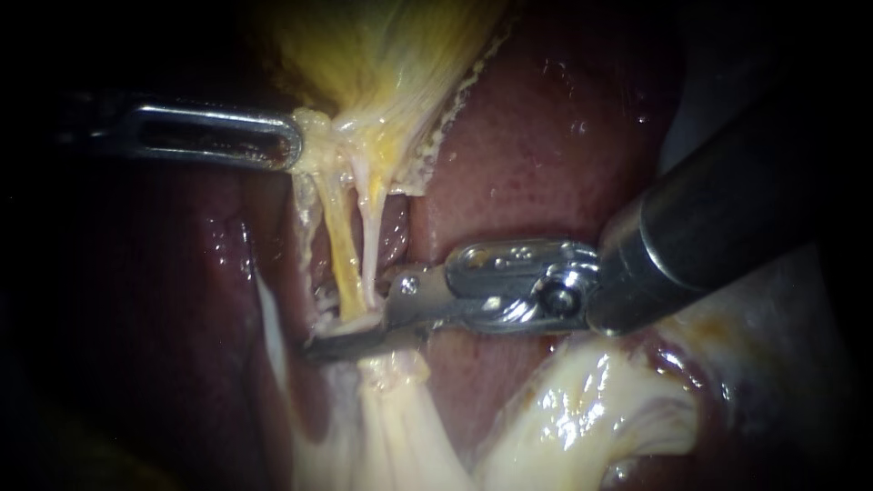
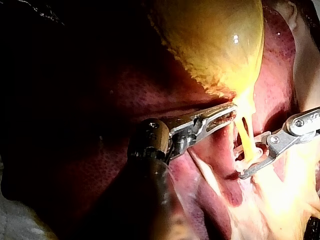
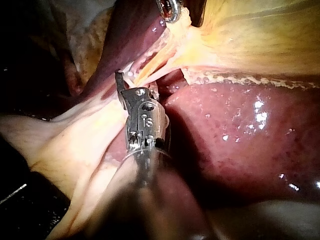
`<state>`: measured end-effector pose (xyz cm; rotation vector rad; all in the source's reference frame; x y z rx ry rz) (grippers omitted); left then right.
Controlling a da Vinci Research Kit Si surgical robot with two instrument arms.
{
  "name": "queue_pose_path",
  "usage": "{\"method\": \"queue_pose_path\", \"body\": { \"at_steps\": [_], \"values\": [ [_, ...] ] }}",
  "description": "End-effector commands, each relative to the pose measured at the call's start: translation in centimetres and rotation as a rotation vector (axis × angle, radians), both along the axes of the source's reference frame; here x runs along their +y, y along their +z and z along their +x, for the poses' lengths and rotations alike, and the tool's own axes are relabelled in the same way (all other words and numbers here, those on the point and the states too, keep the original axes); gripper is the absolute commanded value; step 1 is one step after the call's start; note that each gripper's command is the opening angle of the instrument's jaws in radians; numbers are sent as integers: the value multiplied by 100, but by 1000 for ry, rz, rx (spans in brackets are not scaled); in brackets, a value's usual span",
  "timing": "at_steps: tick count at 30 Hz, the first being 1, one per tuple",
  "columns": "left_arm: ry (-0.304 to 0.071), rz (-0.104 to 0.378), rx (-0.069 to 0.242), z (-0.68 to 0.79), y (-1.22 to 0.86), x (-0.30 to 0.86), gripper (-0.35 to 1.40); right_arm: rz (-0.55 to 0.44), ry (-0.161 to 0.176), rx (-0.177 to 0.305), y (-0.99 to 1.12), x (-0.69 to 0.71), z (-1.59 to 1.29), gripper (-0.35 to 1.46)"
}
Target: Clipping second clip left tube
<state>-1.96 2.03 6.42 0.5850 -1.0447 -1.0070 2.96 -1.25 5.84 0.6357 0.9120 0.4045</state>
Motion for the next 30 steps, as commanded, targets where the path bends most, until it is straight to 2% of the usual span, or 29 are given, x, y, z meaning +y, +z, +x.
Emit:
{"method": "queue_pose_path", "body": {
  "at_steps": [1, 8, 12, 20, 26, 30],
  "values": [
    [0, 0, 0, 0, 0, 0, -35, 0, 0, 0, 0, 0, 0, 24],
    [0, 0, 0, 0, 0, 0, -35, 6, 0, 2, -7, 7, -6, 39],
    [3, 1, -2, 1, 0, 0, -35, 12, -8, 10, -12, 10, -24, 45],
    [3, 1, -2, 2, 0, 0, -35, 4, 22, 1, -28, 23, -64, 48],
    [4, 1, -3, 2, 0, -1, -35, 8, 35, 16, -41, 29, -84, 50],
    [4, 1, -3, 3, 0, -1, -35, 20, 52, 52, -55, 33, -91, 50]
  ]
}}
